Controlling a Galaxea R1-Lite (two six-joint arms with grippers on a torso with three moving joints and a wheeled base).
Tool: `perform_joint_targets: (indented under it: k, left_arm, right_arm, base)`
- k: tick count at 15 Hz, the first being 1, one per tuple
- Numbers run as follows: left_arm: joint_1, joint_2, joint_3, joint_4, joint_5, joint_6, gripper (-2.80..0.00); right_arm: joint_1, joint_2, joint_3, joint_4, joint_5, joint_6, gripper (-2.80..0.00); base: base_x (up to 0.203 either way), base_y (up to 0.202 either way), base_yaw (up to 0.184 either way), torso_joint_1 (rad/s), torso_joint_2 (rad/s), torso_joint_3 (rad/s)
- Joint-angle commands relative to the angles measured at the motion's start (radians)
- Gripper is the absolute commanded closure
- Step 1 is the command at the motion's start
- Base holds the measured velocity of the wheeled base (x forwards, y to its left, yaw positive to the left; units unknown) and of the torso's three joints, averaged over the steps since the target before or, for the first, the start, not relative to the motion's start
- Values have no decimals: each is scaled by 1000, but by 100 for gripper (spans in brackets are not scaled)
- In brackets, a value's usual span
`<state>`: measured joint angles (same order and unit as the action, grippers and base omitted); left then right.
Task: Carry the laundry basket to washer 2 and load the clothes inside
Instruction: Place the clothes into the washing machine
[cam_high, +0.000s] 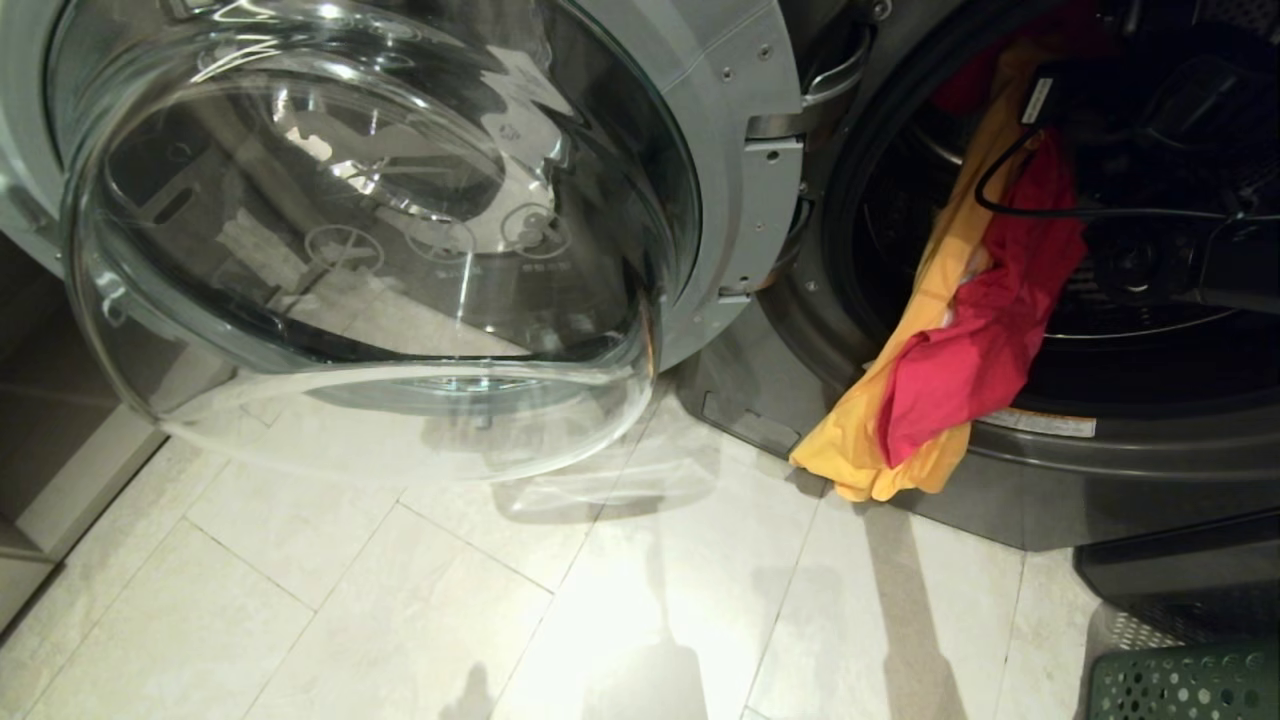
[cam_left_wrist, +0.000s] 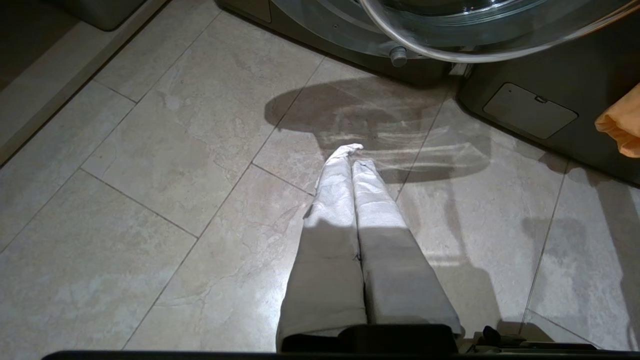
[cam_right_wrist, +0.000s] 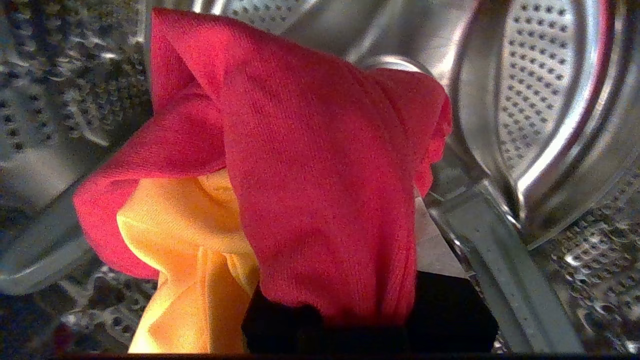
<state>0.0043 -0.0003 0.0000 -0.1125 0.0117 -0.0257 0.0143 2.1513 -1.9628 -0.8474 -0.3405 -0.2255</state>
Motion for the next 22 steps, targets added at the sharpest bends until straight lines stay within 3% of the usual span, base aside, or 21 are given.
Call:
perform_joint_targets:
  k: [1, 7, 8, 16, 22]
  left_arm:
    - [0, 0, 40, -1, 1, 0, 0]
    - [0, 0, 40, -1, 1, 0, 0]
    - [0, 0, 40, -1, 1, 0, 0]
    - [0, 0, 40, -1, 1, 0, 0]
    - [0, 0, 40, -1, 1, 0, 0]
  right_arm:
    - [-1, 1, 8, 3, -10, 0, 0]
    - [-10, 26, 12, 24, -9, -87, 0]
    - [-9, 25, 13, 22, -9, -86, -280]
    - [-16, -12, 191, 120, -3, -65, -280]
    - [-1, -275, 483, 295, 2, 126, -280]
  base:
    - [0, 0, 0, 0, 0, 0]
    - [0, 0, 0, 0, 0, 0]
    - [0, 0, 0, 0, 0, 0]
    - [0, 0, 0, 0, 0, 0]
    - [0, 0, 0, 0, 0, 0]
